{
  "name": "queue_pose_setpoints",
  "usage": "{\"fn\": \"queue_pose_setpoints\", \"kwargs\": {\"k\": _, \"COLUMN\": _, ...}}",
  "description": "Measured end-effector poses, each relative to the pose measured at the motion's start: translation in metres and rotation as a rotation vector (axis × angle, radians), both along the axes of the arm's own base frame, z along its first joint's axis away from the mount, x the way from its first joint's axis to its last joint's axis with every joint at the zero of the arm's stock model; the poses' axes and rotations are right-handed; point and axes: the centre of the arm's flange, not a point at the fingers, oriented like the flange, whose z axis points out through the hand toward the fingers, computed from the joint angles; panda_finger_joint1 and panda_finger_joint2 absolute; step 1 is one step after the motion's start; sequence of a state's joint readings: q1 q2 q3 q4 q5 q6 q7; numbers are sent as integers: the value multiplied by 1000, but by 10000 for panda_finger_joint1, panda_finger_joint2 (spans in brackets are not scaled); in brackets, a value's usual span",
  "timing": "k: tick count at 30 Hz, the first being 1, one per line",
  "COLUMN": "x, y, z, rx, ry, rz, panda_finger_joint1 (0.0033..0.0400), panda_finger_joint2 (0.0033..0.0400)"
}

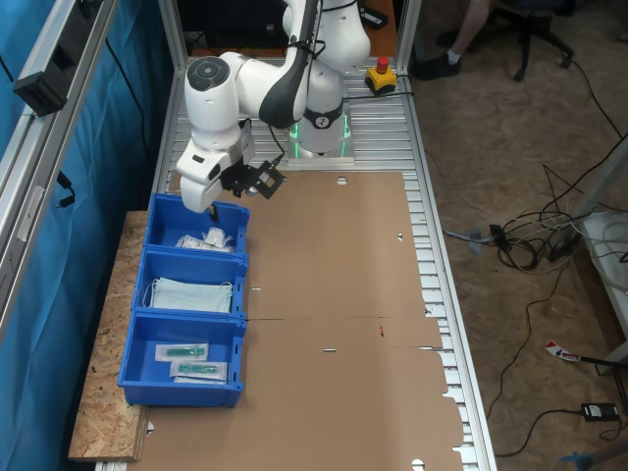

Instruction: Pick and place sorting task of medical equipment.

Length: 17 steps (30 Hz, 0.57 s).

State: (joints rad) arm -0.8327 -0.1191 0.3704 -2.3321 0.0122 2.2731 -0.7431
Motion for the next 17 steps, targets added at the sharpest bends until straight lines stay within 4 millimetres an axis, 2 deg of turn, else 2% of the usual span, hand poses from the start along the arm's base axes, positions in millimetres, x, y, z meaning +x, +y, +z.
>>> {"fn": "queue_pose_setpoints", "kwargs": {"k": 1, "x": 0, "y": 0, "z": 0, "rx": 0, "ry": 0, "rz": 0, "panda_finger_joint1": 400, "panda_finger_joint2": 400}}
{"fn": "queue_pose_setpoints", "kwargs": {"k": 5, "x": -1, "y": 30, "z": 21, "rx": -7, "ry": 39, "rz": 49, "panda_finger_joint1": 400, "panda_finger_joint2": 400}}
{"fn": "queue_pose_setpoints", "kwargs": {"k": 15, "x": -14, "y": 116, "z": 70, "rx": -35, "ry": 131, "rz": 184, "panda_finger_joint1": 400, "panda_finger_joint2": 400}}
{"fn": "queue_pose_setpoints", "kwargs": {"k": 16, "x": -18, "y": 133, "z": 79, "rx": -43, "ry": 142, "rz": 213, "panda_finger_joint1": 400, "panda_finger_joint2": 400}}
{"fn": "queue_pose_setpoints", "kwargs": {"k": 17, "x": -20, "y": 141, "z": 83, "rx": -47, "ry": 145, "rz": 227, "panda_finger_joint1": 400, "panda_finger_joint2": 400}}
